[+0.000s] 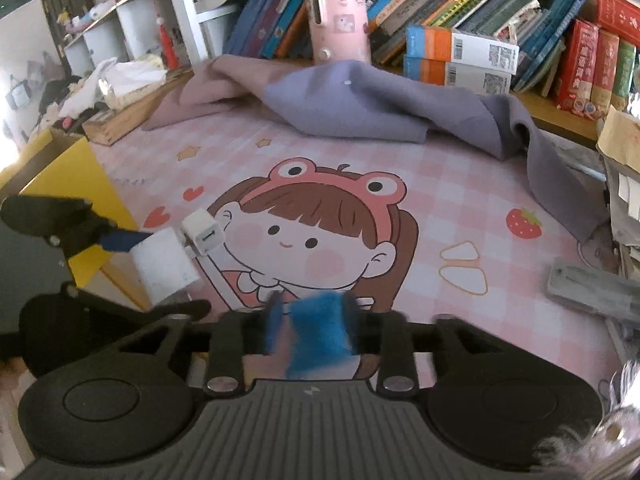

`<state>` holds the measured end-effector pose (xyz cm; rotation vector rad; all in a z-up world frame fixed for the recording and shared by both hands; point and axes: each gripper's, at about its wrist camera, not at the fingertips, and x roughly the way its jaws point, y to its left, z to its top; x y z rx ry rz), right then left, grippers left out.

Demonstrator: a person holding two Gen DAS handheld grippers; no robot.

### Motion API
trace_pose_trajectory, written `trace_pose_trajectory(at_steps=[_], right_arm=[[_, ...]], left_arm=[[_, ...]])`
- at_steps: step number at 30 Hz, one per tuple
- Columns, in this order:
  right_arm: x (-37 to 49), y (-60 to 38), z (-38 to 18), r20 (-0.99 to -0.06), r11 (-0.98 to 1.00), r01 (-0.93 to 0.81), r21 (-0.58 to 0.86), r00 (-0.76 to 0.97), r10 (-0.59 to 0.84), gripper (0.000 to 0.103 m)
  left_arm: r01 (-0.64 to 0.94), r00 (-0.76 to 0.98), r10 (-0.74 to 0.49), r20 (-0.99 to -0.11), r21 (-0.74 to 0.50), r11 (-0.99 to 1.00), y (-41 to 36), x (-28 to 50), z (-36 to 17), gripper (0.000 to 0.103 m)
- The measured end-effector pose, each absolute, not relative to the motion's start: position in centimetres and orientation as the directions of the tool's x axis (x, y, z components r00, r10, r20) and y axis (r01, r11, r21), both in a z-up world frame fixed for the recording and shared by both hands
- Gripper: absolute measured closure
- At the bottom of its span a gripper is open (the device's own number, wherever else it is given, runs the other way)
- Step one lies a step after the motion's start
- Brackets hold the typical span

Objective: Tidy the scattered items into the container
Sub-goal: 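Grasp white charger with left tool while right tool grasps blue clip, then carry the charger in left tool while right tool carries blue clip to box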

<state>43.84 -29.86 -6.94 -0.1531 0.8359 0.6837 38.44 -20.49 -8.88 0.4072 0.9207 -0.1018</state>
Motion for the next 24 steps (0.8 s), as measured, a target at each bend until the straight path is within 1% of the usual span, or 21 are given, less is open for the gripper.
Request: trace_pose_trajectory(at_steps=[5, 8, 10, 12, 14, 24], right_arm=[[43.1, -28.7, -8.2, -0.759, 0.765, -0.643, 0.035, 0.481, 0.439, 0.060], [42.9, -28.5, -9.1, -0.772, 0.764, -0.645, 0.001, 0.485, 0.410, 0.063], [42.9, -28.8, -9.3, -0.768, 0.770, -0.638, 0.012, 0.487, 0.416, 0.064], [42.8, -28.8, -9.3, -0.763, 0.768, -0.640, 0.017, 0.488, 0.424, 0.073], [42.8, -28.7, -9.3, -0.763, 0.768, -0.640, 0.022, 0.486, 0.427, 0.075], [40.8, -30.4, -6.7, -0.739, 0.795, -0.599, 0.101, 0.489, 0.462, 0.076]], left_arm=[[0.255, 0.620, 0.058, -0.782, 0.270, 0.928, -20.6, 38.0, -8.3, 0.037], [0.250, 0.627, 0.042, -0.778, 0.252, 0.935, -20.5, 37.7, -7.6, 0.037], [0.246, 0.630, 0.032, -0.776, 0.238, 0.940, -20.4, 37.6, -7.1, 0.037], [0.240, 0.634, 0.025, -0.773, 0.227, 0.944, -20.3, 37.3, -6.6, 0.037], [0.236, 0.636, 0.020, -0.772, 0.218, 0.947, -20.3, 37.1, -6.3, 0.037], [0.248, 0.656, -0.058, -0.753, 0.142, 0.958, -20.0, 34.1, -3.6, 0.037]])
